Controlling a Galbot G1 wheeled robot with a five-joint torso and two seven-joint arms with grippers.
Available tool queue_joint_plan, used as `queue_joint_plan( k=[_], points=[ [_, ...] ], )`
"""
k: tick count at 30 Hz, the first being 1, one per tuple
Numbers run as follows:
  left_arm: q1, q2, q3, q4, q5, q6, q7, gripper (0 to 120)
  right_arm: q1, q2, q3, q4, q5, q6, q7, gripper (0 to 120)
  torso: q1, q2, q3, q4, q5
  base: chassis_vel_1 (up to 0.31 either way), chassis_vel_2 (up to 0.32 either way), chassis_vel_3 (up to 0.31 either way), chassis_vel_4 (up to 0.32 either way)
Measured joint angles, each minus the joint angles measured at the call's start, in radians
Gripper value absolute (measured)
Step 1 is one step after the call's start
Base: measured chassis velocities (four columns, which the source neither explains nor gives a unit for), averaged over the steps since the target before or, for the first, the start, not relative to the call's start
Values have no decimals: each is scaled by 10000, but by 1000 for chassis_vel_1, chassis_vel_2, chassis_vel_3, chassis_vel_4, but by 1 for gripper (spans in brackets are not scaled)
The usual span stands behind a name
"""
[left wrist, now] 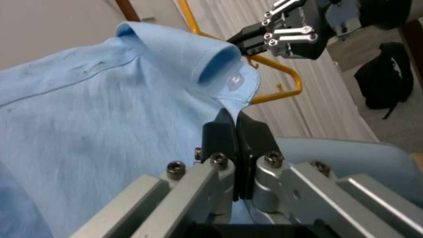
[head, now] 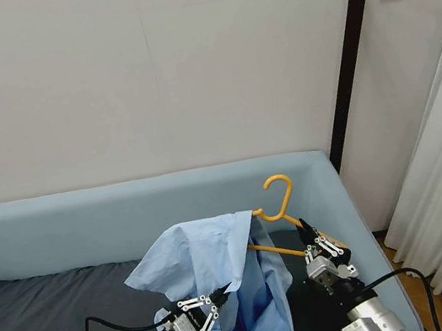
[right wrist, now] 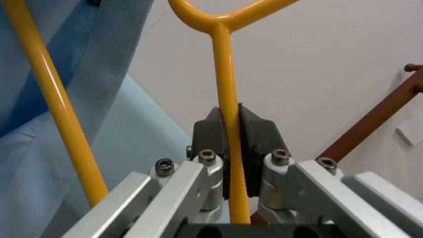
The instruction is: Pick up the clothes from the sofa and hang them on the clothes hanger.
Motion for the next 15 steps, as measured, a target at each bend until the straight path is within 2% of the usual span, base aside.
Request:
queue_joint_plan(
  k=[2, 3, 6, 9, 10, 15],
  points=[
    [50, 80, 43, 103, -52, -144, -301, 10, -11, 16, 38, -3, 0, 288, 35, 4, 0, 0, 0, 0, -1, 0, 0, 0, 0],
    [50, 80, 43, 103, -52, -144, -301, 10, -11, 16, 38, -3, 0, 288, 35, 4, 0, 0, 0, 0, -1, 0, 0, 0, 0],
    [41, 440, 16, 359, -278, -366, -609, 22, 114, 57, 47, -359, -391, 979, 87, 4, 0, 0, 0, 1, -1, 0, 0, 0, 0],
    [-238, 1341, 26, 650, -866, -618, -368, 34, 339, 49, 14, -852, -674, 1530, 99, 4, 0, 0, 0, 1, 0, 0, 0, 0, 0],
    [-238, 1341, 26, 650, -866, -618, -368, 34, 339, 49, 14, -852, -674, 1530, 99, 4, 0, 0, 0, 1, 0, 0, 0, 0, 0],
    [-325, 3139, -407, 635, -2878, -778, 527, 56, 593, 151, -1, -1085, -794, 1640, 121, 4, 0, 0, 0, 5, 0, 0, 0, 0, 0]
  ],
)
